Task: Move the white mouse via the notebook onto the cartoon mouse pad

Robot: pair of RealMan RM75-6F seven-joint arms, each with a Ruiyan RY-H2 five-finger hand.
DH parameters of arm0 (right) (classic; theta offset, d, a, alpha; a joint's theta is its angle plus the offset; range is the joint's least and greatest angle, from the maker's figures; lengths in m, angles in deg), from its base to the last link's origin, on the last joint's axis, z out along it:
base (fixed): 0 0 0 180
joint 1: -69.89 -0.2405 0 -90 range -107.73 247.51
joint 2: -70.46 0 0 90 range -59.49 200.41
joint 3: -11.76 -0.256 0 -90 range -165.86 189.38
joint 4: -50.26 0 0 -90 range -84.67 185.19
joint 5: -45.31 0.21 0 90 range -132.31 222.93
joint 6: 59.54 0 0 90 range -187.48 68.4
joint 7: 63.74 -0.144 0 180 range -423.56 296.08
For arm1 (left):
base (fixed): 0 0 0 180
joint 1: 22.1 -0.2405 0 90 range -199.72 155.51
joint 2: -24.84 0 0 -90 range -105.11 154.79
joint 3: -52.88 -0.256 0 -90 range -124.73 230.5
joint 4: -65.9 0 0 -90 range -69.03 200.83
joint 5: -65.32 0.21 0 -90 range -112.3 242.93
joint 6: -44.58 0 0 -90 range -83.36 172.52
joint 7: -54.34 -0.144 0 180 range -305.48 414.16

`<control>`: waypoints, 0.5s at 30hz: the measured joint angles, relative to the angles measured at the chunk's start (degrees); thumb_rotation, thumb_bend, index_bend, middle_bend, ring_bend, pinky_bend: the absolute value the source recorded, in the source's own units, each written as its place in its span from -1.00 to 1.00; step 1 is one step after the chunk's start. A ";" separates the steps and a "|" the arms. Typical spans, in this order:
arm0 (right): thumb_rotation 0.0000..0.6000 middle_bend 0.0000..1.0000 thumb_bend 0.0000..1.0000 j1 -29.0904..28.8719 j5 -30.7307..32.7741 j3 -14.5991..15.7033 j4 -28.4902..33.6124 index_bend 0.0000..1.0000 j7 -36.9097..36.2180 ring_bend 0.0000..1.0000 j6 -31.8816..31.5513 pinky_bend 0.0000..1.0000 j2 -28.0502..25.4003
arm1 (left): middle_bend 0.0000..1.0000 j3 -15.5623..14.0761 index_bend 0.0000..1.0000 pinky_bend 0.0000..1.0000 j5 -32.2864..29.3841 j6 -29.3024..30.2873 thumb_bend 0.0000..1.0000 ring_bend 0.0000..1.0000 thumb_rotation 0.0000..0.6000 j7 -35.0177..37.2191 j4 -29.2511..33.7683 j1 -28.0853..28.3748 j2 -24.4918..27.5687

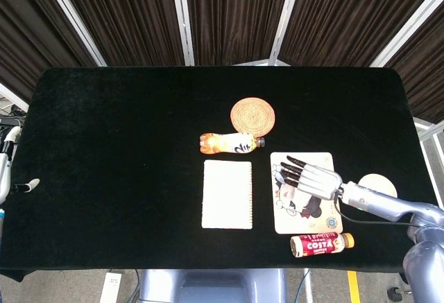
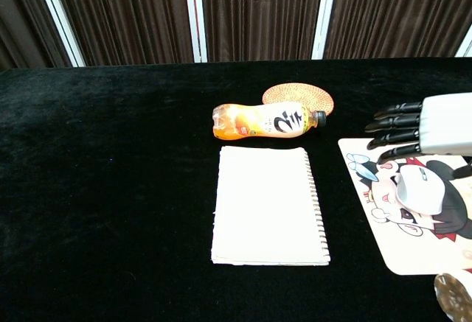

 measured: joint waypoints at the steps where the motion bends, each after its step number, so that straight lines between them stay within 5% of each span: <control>1: 1.00 -0.77 -1.00 0.15 0.07 -0.03 0.45 -0.64 0.40 -1.00 -0.61 -0.86 -0.58 | -1.00 -0.02 -1.00 -1.00 0.14 -0.02 -1.00 -1.00 1.00 0.14 0.07 -0.04 0.08; 7: 1.00 -0.76 -1.00 2.16 1.07 -0.87 4.93 -0.64 3.20 -1.00 -6.58 -0.86 -5.47 | -1.00 -0.27 -1.00 -1.00 1.66 0.32 -1.00 -1.00 1.00 1.25 0.64 -0.49 0.60; 15: 1.00 -0.99 -1.00 9.66 8.66 -5.36 19.74 -0.79 5.39 -1.00 -14.40 -1.00 -12.79 | -1.00 -1.57 -1.00 -1.00 7.02 3.40 -1.00 -1.00 1.00 4.03 1.25 -2.65 1.13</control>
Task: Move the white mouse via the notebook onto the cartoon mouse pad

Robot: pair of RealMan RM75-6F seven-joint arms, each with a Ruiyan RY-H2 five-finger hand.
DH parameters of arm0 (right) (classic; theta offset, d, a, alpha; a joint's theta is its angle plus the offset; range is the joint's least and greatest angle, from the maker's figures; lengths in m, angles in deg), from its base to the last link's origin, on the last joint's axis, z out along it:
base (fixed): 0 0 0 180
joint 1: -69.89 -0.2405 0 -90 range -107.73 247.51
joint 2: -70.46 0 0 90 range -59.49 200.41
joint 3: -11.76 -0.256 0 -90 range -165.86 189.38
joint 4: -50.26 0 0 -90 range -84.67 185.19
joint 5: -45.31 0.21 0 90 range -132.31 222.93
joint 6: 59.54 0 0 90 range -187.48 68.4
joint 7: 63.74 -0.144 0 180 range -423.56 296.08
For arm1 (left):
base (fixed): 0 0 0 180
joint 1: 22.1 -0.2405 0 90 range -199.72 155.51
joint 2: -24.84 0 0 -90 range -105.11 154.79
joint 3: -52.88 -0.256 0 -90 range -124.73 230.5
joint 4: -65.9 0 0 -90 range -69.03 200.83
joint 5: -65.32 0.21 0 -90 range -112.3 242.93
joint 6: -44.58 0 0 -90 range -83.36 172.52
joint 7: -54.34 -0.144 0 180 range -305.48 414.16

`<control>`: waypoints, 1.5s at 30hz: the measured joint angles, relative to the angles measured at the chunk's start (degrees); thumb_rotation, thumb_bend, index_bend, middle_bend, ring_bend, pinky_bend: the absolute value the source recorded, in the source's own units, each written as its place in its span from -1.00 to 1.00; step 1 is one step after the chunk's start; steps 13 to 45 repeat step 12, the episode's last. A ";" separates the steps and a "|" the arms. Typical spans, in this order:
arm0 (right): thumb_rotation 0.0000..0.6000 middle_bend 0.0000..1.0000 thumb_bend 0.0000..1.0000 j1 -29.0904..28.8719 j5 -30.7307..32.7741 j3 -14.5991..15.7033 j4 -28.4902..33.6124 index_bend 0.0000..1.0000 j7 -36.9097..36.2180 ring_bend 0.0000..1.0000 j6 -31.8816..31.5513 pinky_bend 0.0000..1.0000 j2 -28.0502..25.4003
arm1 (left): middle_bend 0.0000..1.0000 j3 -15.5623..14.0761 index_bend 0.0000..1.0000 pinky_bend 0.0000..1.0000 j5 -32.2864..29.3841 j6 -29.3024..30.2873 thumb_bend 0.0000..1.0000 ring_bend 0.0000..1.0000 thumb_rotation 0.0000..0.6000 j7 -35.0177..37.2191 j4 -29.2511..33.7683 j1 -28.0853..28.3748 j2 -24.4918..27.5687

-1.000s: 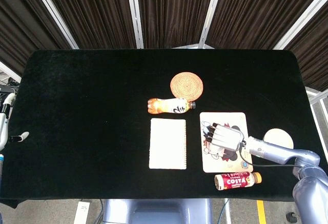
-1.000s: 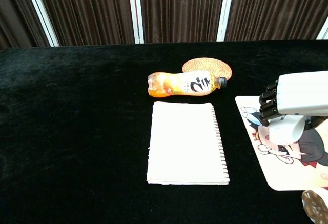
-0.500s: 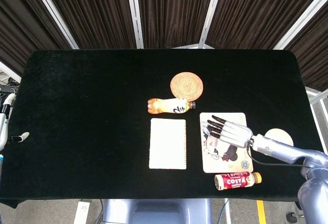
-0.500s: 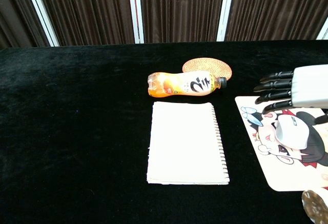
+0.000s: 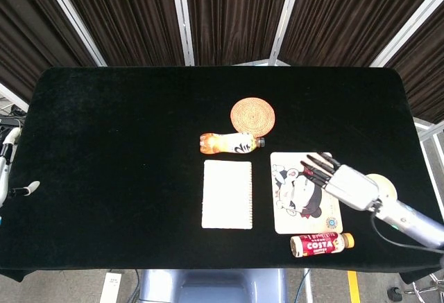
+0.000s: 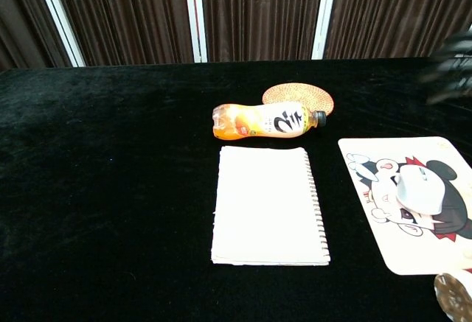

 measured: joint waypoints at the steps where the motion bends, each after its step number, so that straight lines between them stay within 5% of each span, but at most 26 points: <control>1: 1.00 -1.00 -1.00 0.99 1.28 -0.55 2.40 -0.83 -0.02 -1.00 -0.45 -1.00 -0.66 | -1.00 -0.26 -1.00 -1.00 0.90 0.56 -1.00 -1.00 1.00 0.42 0.01 -0.37 -0.02; 12: 1.00 -1.00 -1.00 15.55 17.64 -6.21 39.46 -0.91 4.58 -1.00 -5.28 -1.00 -9.87 | -1.00 -5.42 -1.00 -1.00 13.37 7.40 -1.00 -1.00 1.00 6.53 -0.14 -6.31 0.43; 45: 1.00 -1.00 -1.00 15.55 17.64 -6.21 39.46 -0.91 4.58 -1.00 -5.28 -1.00 -9.87 | -1.00 -5.42 -1.00 -1.00 13.37 7.40 -1.00 -1.00 1.00 6.53 -0.14 -6.31 0.43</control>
